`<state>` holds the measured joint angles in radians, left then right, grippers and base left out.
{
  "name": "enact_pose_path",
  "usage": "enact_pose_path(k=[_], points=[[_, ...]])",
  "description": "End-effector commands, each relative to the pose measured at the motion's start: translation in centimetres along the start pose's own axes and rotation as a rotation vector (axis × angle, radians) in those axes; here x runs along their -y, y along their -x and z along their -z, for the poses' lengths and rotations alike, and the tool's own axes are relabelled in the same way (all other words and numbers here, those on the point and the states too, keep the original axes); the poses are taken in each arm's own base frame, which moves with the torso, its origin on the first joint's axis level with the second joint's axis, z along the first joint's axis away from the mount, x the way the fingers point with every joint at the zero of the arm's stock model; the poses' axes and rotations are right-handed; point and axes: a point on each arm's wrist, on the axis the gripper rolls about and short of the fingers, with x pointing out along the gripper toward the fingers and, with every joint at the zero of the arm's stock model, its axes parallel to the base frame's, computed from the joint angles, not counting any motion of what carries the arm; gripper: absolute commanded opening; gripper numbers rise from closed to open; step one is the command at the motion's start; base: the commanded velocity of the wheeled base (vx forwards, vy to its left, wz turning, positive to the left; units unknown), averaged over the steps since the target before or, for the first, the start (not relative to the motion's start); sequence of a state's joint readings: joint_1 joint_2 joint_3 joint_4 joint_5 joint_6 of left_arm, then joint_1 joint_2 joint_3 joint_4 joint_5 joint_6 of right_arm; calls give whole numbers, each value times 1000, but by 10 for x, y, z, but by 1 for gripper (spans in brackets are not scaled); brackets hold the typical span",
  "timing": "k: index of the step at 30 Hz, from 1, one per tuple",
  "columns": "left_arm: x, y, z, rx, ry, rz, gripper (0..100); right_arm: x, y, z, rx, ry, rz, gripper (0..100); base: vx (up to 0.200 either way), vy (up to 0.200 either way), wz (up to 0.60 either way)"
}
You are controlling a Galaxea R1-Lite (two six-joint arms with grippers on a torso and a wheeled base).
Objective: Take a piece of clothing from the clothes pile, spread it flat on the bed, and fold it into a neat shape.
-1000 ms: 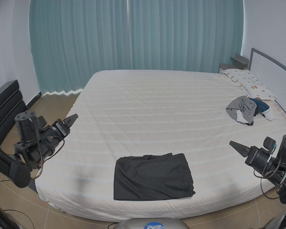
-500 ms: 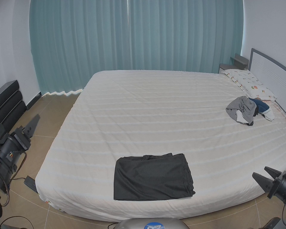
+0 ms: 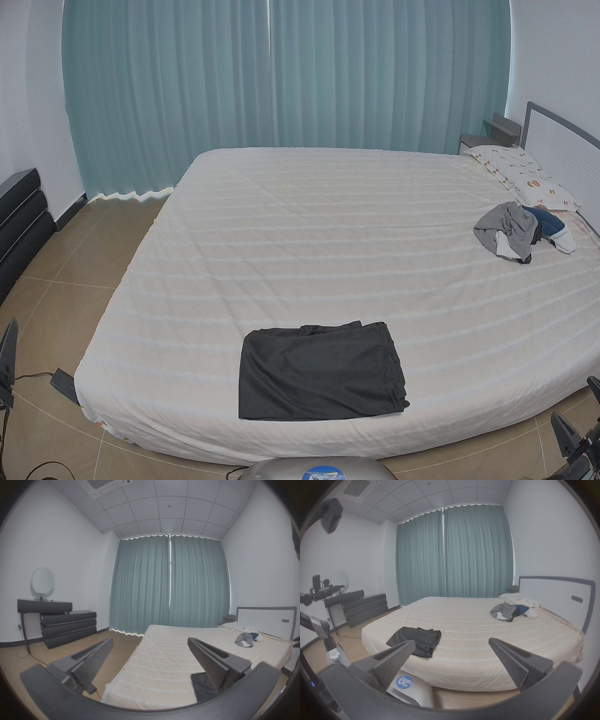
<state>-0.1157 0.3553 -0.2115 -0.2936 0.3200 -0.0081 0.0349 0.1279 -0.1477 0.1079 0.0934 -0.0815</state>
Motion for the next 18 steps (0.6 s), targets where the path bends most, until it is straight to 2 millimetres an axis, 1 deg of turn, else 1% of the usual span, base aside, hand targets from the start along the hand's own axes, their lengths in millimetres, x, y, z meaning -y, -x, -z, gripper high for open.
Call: enact_pose_path(k=[1,3,4,6,9,12,18], points=[[-8,27,6,102,-18,-51,100,-3,13,8,90,39,65,100,0,0,0],[-9,30,9,106,-25,-59,100,-3,12,9,84,41,71,100,0,0,0],[-10,35,12,107,-36,-75,100,-3,10,12,84,45,73,100,0,0,0],[-11,41,15,117,-45,-90,100,-3,6,14,122,50,74,100,0,0,0],[-11,48,21,125,-57,-101,100,-2,-1,23,172,62,82,100,0,0,0],[-11,52,26,123,-58,-76,100,-2,-1,21,192,60,82,100,0,0,0],[-10,44,52,50,-78,-59,100,-2,-1,25,156,45,79,100,0,0,0]])
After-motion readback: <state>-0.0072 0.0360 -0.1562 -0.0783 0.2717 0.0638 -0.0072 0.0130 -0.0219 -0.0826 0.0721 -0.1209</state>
